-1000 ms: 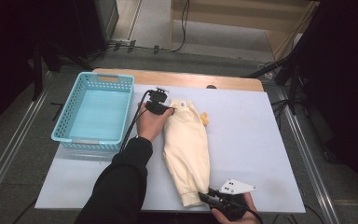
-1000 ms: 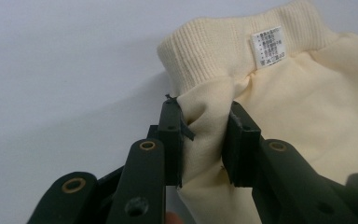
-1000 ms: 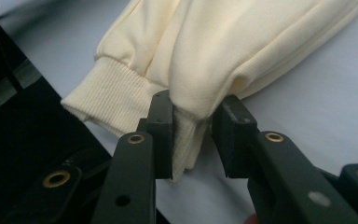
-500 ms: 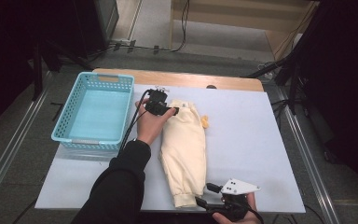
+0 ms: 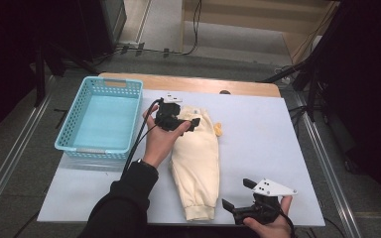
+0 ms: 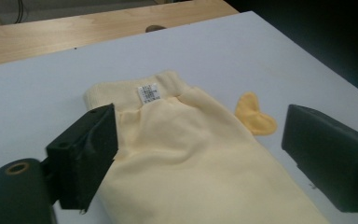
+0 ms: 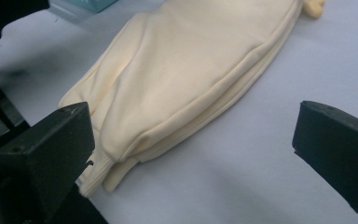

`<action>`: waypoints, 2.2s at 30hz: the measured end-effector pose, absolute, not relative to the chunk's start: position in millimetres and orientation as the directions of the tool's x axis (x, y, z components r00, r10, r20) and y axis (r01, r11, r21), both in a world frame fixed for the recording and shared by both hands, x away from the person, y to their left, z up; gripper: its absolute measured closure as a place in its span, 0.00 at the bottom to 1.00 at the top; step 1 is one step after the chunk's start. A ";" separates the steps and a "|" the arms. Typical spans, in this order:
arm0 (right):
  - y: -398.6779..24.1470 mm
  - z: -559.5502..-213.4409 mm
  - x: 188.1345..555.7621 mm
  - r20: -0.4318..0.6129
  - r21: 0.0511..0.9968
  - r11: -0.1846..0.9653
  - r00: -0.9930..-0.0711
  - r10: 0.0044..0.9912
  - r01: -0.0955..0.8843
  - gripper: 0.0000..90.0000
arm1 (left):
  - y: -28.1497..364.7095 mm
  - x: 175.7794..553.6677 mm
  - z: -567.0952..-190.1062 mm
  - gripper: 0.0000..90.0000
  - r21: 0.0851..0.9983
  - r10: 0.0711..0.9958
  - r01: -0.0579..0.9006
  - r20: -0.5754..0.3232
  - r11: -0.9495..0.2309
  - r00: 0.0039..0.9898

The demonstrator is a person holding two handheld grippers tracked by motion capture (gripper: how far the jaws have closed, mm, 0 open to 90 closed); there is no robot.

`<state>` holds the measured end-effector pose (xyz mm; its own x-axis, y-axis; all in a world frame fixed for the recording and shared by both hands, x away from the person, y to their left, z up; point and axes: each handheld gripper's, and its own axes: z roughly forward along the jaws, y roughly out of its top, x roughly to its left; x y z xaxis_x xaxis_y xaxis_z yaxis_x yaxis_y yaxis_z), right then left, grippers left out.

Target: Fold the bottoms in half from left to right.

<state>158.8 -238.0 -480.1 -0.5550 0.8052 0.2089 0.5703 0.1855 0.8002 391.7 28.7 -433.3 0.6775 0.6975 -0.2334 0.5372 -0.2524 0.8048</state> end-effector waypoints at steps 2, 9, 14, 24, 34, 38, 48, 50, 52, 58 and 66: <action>-240.9 -477.0 163.1 0.206 0.803 0.177 -0.544 0.813 0.568 0.00 | 30.4 383.8 -432.3 0.06 0.811 0.695 0.529 -0.230 -0.250 0.681; -253.2 -461.4 187.0 0.186 0.824 0.153 -0.516 0.836 0.546 0.00 | 37.7 355.4 -435.7 0.00 0.823 0.664 0.512 -0.243 -0.245 0.707; -258.2 -453.5 206.5 0.172 0.838 0.147 -0.510 0.843 0.526 0.13 | 42.0 330.3 -441.4 0.00 0.827 0.657 0.496 -0.221 -0.265 0.721; -248.7 -445.9 253.4 0.128 0.832 0.170 -0.482 0.867 0.527 0.34 | 56.1 283.1 -462.1 0.43 0.827 0.635 0.461 -0.173 -0.321 0.753; -237.9 -455.7 312.8 0.125 0.793 0.188 -0.457 0.880 0.580 0.53 | 59.9 250.7 -497.0 0.88 0.779 0.535 0.481 -0.227 -0.401 0.814; -229.9 -466.1 338.7 0.110 0.768 0.200 -0.433 0.895 0.608 0.57 | 57.1 247.1 -507.4 0.94 0.761 0.529 0.497 -0.241 -0.417 0.814; -222.0 -496.6 386.0 0.140 0.680 0.200 -0.393 0.909 0.705 0.58 | 55.2 244.4 -511.4 1.00 0.740 0.528 0.503 -0.236 -0.446 0.816; -223.6 -503.5 391.1 0.154 0.672 0.192 -0.389 0.909 0.715 0.58 | 54.7 244.5 -511.8 1.00 0.738 0.526 0.504 -0.238 -0.449 0.817; -224.0 -509.6 394.3 0.170 0.675 0.191 -0.402 0.900 0.712 0.58 | 53.8 243.7 -511.9 1.00 0.736 0.525 0.503 -0.235 -0.454 0.818; -221.1 -516.6 392.7 0.162 0.682 0.222 -0.440 0.884 0.697 0.67 | 51.5 242.3 -512.4 1.00 0.729 0.517 0.497 -0.228 -0.471 0.825; -216.2 -512.5 389.1 0.143 0.668 0.266 -0.471 0.871 0.695 0.92 | 47.9 240.4 -513.3 1.00 0.712 0.487 0.491 -0.236 -0.502 0.841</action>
<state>389.1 -216.2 -512.5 -0.4709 0.8705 0.1429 0.6946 0.2660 0.6684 240.4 47.9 -513.3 0.8410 0.4867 -0.2365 0.4907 -0.5018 0.7124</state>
